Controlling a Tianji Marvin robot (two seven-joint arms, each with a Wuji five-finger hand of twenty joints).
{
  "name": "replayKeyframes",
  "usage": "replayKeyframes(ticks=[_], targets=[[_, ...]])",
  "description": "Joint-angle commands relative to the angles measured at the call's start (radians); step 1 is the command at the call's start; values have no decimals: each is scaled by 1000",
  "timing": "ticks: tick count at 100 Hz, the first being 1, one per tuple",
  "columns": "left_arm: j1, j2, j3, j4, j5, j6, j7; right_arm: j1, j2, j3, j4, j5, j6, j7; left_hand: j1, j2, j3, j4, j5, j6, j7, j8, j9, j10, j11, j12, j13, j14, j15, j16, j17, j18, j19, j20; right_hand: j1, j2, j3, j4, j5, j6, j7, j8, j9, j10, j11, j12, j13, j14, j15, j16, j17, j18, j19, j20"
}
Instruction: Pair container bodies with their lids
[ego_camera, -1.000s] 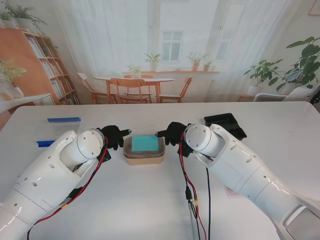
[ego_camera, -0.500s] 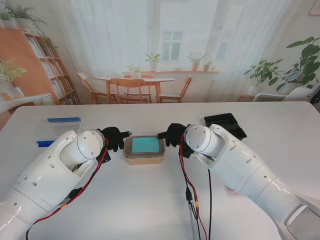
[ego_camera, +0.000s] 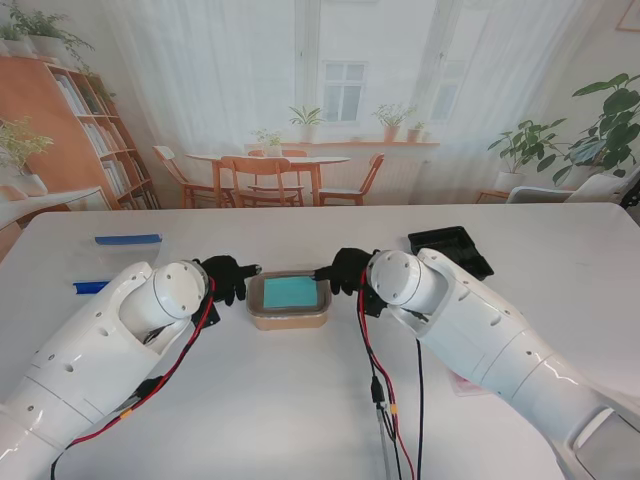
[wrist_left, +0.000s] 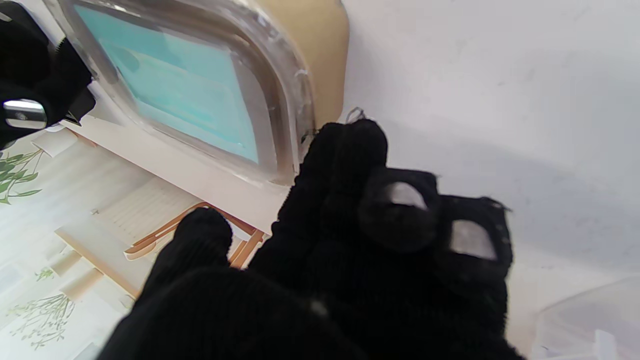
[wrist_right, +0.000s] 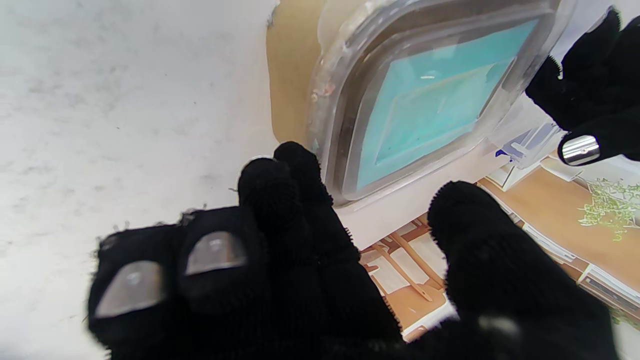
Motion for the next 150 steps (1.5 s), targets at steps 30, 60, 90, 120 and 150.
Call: replayKeyframes(ticks=[30, 60, 90, 120, 150], targets=[[3, 0, 10, 12, -3, 9, -3, -4, 6, -1, -11, -8, 9, 16, 12, 12, -18, -23, -11, 34, -9, -10, 5, -25, 9, -2, 13, 8, -13, 8, 28, -99, 123, -6, -54, 1, 15, 1, -20, 55, -10, -13, -25, 110, 6, -6, -12, -69, 45, 9, 50, -189, 194, -18], [9, 2, 6, 6, 5, 16, -5, -11, 7, 4, -15, -14, 16, 10, 12, 11, -18, -23, -11, 34, -10, -10, 4, -25, 9, -2, 12, 8, -14, 9, 28, -99, 124, -7, -66, 2, 16, 0, -26, 57, -14, -14, -30, 110, 3, -5, -16, -68, 43, 9, 50, -189, 194, -19], [11, 4, 7, 6, 13, 19, -6, -20, 14, 9, -28, -30, 28, 12, 11, 12, -18, -23, -13, 34, -10, -10, 2, -25, 8, -2, 12, 8, -14, 9, 28, -99, 124, -7, -74, 3, 19, -2, -39, 62, -24, -16, -43, 112, -3, -6, -28, -64, 35, 10, 44, -191, 191, -19], [18, 5, 3, 6, 25, 25, -5, -32, 20, 18, -35, -42, 42, 14, 11, 11, -18, -23, -15, 34, -12, -11, 0, -24, 7, -3, 9, 8, -16, 9, 25, -99, 122, -7, -84, 7, 19, -4, -48, 65, -33, -19, -54, 117, -10, -6, -41, -55, 27, 13, 31, -190, 184, -16], [59, -13, -34, -4, 79, -13, 92, -32, 17, 19, -30, -36, 36, 8, 25, -16, -15, -15, -30, 25, -20, -14, -17, -27, 1, -5, -15, 16, -31, 8, -5, -91, 100, -7, -85, 8, 20, -4, -51, 67, -36, -20, -59, 119, -12, -6, -45, -52, 24, 16, 26, -187, 181, -13]])
